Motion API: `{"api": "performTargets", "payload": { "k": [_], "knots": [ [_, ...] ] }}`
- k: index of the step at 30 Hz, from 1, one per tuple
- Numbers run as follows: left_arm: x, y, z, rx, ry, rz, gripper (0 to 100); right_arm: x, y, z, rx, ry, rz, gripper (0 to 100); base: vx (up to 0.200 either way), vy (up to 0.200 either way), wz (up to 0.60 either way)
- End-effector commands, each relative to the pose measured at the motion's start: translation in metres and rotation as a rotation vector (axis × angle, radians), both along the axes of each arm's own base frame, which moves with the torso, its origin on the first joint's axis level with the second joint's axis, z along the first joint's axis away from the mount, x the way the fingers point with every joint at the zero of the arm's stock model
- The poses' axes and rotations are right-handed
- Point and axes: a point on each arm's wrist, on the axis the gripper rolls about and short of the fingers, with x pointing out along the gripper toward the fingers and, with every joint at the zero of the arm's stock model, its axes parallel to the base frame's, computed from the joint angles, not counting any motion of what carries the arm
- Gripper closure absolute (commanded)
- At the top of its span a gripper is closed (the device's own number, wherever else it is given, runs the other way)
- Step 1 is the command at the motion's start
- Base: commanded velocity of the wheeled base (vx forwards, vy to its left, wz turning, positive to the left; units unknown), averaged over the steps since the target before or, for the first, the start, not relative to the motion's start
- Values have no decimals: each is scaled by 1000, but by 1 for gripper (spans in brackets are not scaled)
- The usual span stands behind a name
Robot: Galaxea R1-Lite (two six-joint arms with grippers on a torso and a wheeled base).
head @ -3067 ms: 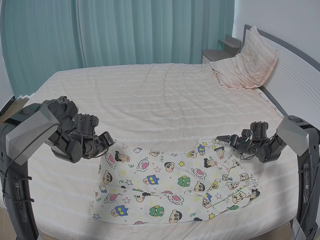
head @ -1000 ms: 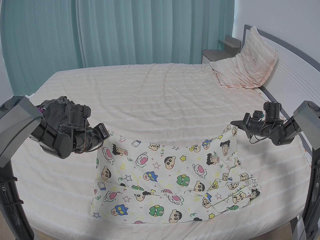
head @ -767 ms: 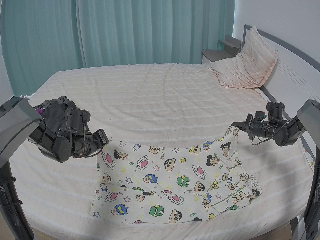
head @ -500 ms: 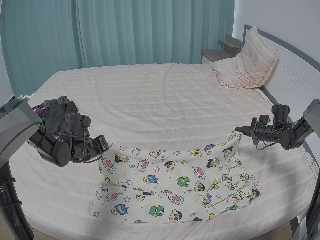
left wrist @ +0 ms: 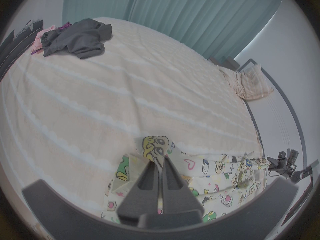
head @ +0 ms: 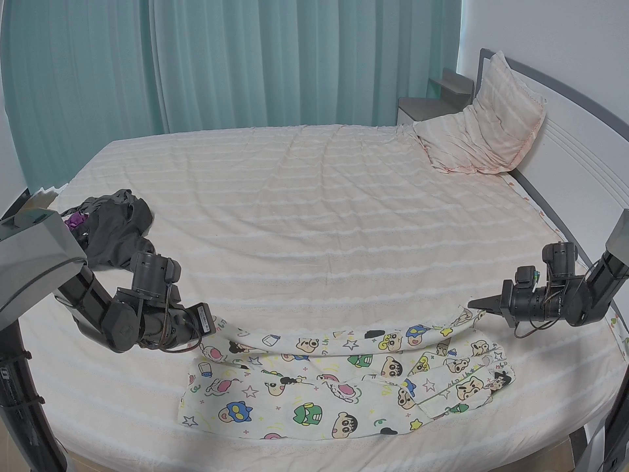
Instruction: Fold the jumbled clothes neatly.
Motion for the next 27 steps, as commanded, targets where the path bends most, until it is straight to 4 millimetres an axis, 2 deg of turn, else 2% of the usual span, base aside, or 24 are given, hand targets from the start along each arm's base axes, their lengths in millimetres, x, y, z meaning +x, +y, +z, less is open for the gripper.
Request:
{"api": "performTargets", "payload": {
  "k": [1,8,12,18,22,27],
  "knots": [
    [-11,-3,-10,18,45,-26,100,-14,-1,-2,-11,19,8,100,0,0,0],
    [-20,-6,-17,46,73,-68,100,-29,-1,0,-15,38,8,100,0,0,0],
    [-23,-5,-15,45,74,-69,100,-36,-4,5,-16,32,-2,100,0,0,0],
    [-33,-6,-15,17,98,-106,100,-47,-4,2,-28,57,9,100,0,0,0],
    [-35,-5,-17,17,108,-109,100,-52,-7,1,-41,72,11,100,0,0,0],
    [-41,-3,-13,29,102,-127,100,-60,-16,10,-64,65,1,100,0,0,0]
  ]
}}
